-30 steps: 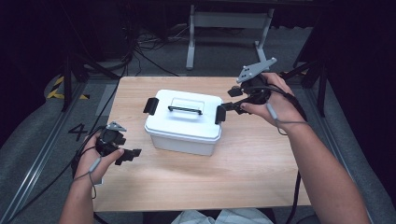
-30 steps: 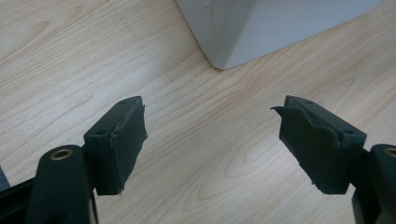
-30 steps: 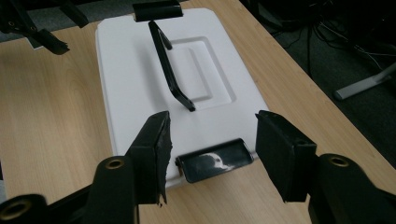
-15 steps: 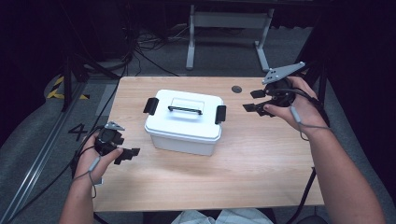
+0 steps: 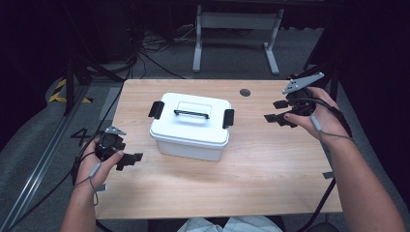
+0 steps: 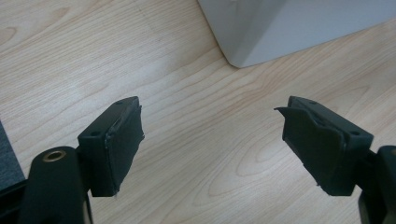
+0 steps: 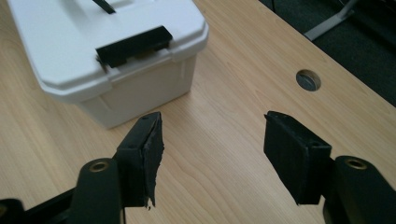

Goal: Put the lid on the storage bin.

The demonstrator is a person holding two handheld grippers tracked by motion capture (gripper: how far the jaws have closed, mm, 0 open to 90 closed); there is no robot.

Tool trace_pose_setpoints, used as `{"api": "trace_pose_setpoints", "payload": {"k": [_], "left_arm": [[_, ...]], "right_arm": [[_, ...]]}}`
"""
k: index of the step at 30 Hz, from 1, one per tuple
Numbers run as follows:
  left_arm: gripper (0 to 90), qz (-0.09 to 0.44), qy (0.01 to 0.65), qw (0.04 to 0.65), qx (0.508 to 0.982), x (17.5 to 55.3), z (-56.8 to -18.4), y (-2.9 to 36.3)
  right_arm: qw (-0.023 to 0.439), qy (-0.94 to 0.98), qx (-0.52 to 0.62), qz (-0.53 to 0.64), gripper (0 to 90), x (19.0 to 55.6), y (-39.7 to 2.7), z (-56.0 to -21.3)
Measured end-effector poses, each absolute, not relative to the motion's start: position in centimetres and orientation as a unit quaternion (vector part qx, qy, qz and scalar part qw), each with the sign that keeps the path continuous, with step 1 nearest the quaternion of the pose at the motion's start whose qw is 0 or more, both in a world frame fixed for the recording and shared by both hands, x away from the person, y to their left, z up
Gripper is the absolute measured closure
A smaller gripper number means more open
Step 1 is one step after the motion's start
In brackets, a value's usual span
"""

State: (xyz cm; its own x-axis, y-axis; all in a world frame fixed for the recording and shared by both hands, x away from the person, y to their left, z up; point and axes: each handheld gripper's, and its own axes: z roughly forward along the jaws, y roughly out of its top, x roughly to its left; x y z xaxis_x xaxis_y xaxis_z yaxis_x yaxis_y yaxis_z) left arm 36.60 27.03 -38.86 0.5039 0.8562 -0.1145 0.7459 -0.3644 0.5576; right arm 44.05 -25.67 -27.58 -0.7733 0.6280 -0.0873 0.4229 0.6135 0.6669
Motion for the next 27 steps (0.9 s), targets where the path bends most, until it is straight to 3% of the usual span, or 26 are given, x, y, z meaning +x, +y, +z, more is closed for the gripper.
{"api": "trace_pose_setpoints", "payload": {"k": [27], "left_arm": [[19.1,0.096,0.480,0.273,0.828,36.9,-39.1,26.8]], "right_arm": [[0.147,0.869,0.365,0.299,35.5,44.2,-30.4,-34.3]]}}
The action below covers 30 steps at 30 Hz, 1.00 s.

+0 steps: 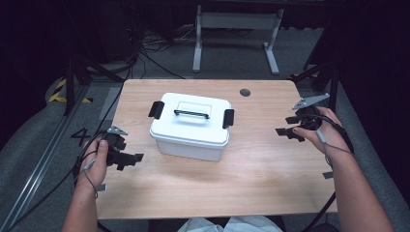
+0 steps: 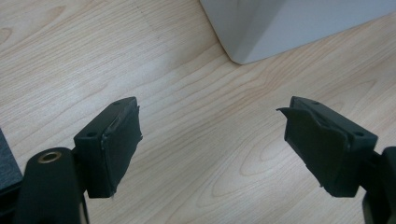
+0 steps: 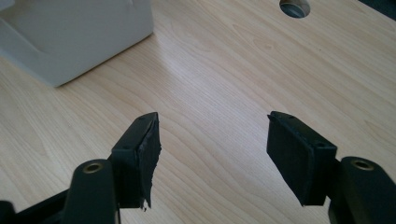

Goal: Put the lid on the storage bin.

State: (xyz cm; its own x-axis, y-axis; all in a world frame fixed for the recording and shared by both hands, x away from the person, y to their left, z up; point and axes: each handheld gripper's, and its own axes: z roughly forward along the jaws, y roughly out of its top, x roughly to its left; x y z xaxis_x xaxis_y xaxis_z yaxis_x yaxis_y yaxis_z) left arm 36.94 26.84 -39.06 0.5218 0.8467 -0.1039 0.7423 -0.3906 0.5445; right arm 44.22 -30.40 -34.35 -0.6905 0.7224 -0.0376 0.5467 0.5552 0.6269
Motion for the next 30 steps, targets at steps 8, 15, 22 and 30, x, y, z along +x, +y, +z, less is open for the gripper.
{"api": "trace_pose_setpoints", "payload": {"k": [8,15,22,30], "left_arm": [[19.1,0.097,0.482,0.272,0.827,37.0,-39.2,26.8],[19.1,0.095,0.481,0.268,0.829,37.0,-39.3,26.7],[19.1,0.093,0.482,0.264,0.831,37.1,-39.5,26.6],[19.0,0.095,0.479,0.260,0.833,37.2,-39.6,26.3]], "right_arm": [[0.138,0.867,0.380,0.293,35.5,44.1,-31.0,-36.8],[0.139,0.863,0.386,0.294,35.5,44.1,-31.0,-38.2],[0.137,0.857,0.398,0.298,35.5,44.1,-30.9,-40.1],[0.137,0.866,0.396,0.274,35.5,44.1,-30.4,-41.6]]}}
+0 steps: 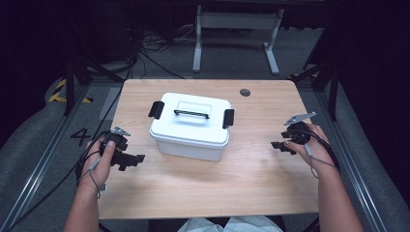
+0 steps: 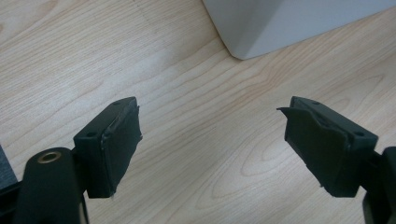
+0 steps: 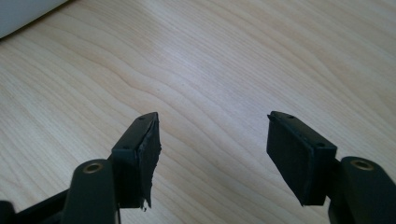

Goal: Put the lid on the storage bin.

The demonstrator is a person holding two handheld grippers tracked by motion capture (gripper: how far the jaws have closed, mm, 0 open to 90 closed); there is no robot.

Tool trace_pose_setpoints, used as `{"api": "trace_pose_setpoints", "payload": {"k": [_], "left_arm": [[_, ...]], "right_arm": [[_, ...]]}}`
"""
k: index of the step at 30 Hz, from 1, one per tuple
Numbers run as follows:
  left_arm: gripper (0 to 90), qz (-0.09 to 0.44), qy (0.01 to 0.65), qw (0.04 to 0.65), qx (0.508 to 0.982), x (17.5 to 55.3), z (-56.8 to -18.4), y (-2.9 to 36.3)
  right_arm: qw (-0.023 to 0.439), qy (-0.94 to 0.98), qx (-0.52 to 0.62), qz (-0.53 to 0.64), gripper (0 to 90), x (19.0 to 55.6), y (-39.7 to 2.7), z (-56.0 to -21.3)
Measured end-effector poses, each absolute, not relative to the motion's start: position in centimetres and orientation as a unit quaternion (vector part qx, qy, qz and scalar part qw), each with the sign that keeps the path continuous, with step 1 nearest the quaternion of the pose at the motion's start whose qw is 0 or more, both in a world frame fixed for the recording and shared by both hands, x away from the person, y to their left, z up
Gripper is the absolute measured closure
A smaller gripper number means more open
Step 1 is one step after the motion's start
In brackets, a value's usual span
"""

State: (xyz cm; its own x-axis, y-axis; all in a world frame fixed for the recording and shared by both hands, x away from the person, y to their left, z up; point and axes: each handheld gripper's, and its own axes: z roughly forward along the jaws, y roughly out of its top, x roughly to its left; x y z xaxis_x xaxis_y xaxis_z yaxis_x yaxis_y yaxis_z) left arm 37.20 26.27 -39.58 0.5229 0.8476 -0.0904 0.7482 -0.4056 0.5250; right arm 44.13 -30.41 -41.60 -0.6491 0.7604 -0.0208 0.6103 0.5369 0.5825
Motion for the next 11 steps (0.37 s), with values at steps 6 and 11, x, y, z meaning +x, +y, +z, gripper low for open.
{"api": "trace_pose_setpoints", "payload": {"k": [6,11], "left_arm": [[19.1,0.093,0.476,0.259,0.835,37.33,-39.65,26.08],[19.0,0.091,0.475,0.256,0.837,37.53,-39.84,25.81]], "right_arm": [[0.133,0.871,0.393,0.265,35.5,43.94,-30.01,-42.18],[0.131,0.873,0.388,0.264,35.5,43.79,-29.89,-42.43]]}}
